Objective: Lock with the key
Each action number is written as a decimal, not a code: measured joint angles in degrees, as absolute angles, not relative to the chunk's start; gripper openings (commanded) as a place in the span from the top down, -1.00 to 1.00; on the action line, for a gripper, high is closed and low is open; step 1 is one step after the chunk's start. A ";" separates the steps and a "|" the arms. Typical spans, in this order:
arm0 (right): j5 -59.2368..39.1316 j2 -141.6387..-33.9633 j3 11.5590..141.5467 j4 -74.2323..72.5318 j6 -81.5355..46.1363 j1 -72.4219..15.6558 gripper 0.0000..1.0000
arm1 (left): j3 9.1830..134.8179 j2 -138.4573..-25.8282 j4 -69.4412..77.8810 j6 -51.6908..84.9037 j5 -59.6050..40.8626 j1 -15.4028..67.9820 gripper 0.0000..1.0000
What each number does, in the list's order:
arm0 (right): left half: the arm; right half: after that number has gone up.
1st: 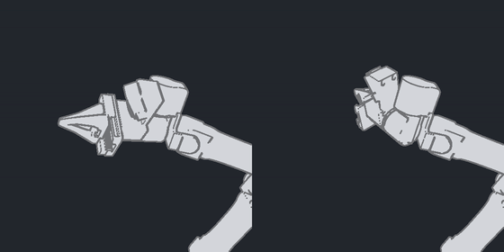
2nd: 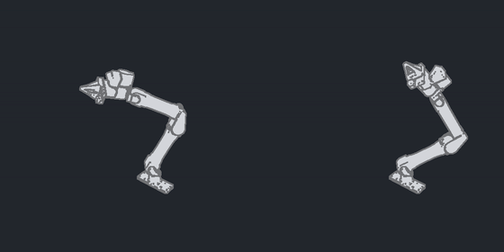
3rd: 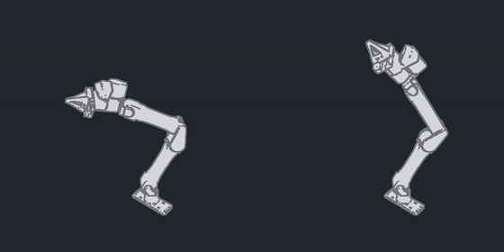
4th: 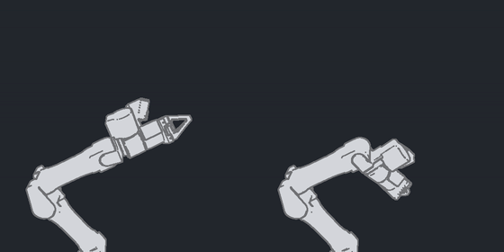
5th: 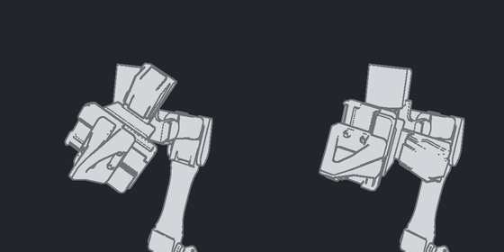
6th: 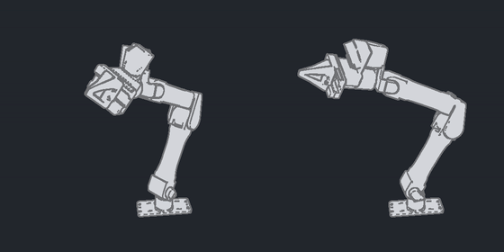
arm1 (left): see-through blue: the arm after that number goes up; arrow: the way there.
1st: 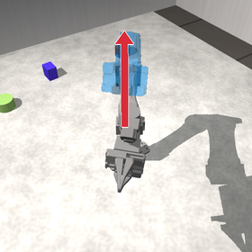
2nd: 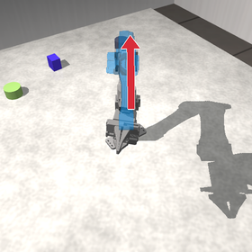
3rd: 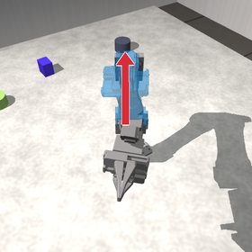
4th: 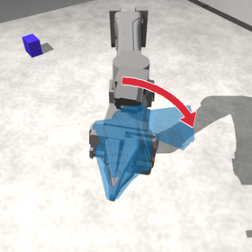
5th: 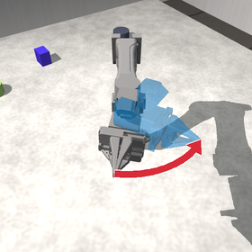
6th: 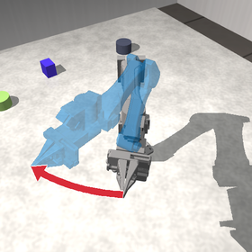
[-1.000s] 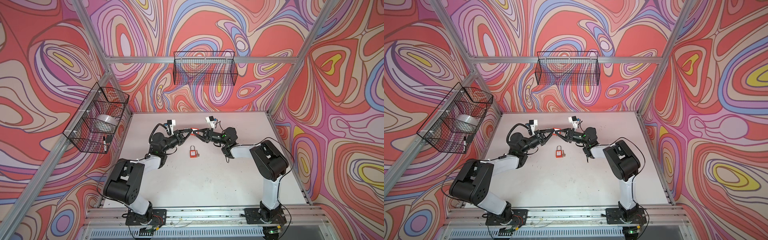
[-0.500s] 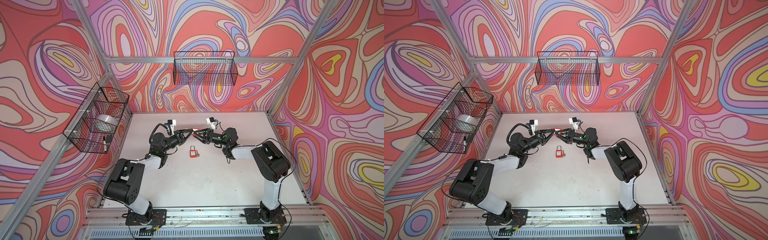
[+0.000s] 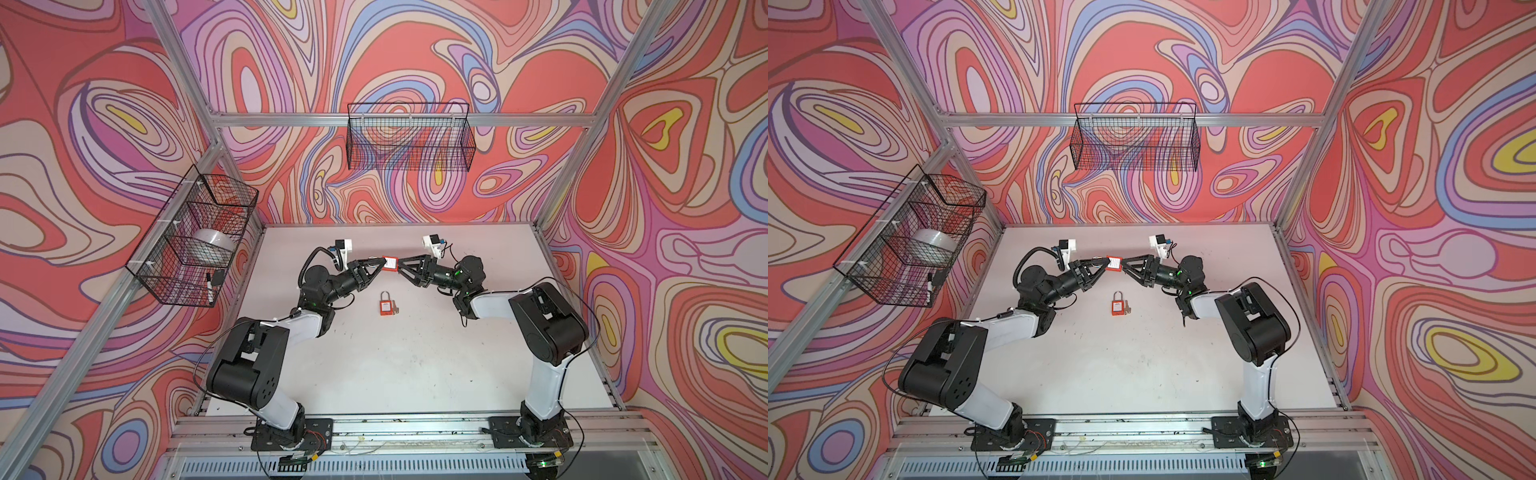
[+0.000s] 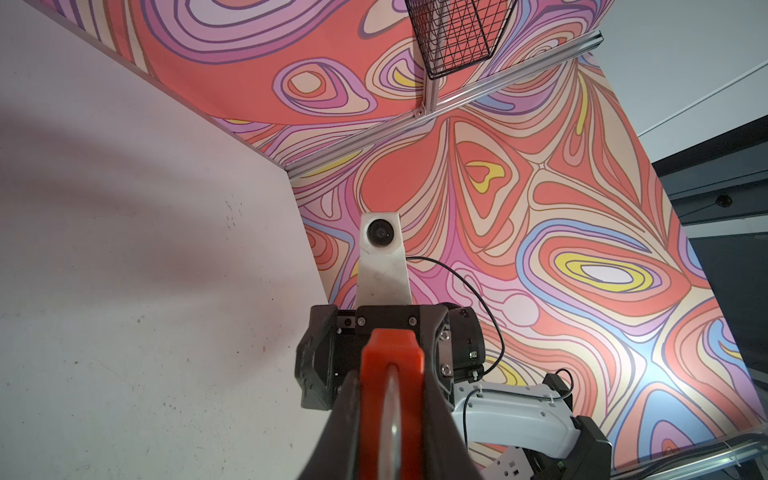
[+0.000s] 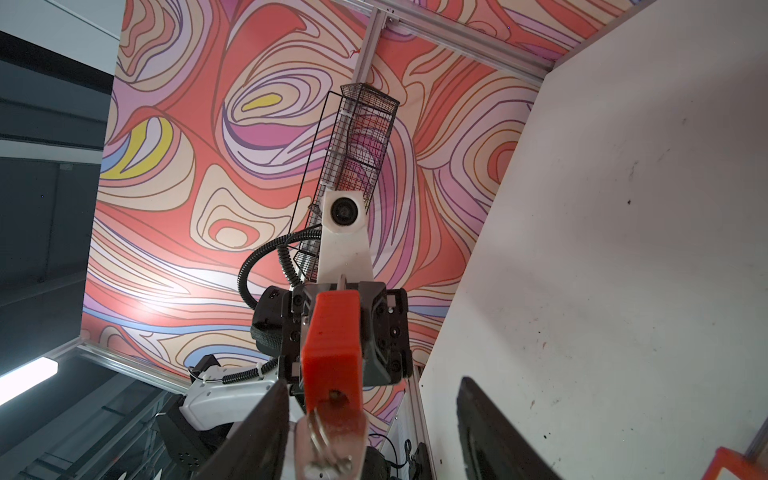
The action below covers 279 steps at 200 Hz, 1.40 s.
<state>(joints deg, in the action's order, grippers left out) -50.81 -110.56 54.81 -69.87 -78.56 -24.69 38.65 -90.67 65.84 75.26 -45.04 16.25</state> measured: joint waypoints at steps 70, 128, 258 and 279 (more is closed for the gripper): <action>-51.00 -110.24 52.45 -71.05 -78.52 -24.67 -0.31 | 38.65 -90.67 65.73 75.26 -45.08 16.25 1.00; -51.44 -110.13 50.57 -71.16 -78.28 -24.67 -0.29 | 38.65 -90.67 65.78 75.26 -45.10 16.25 1.00; -52.88 -103.33 49.30 -62.83 -68.10 -23.40 -0.19 | 38.65 -90.67 65.67 75.29 -45.21 16.12 1.00; -53.69 -102.67 49.30 -62.50 -67.70 -21.87 -0.04 | 38.65 -90.67 65.69 75.31 -45.21 16.12 1.00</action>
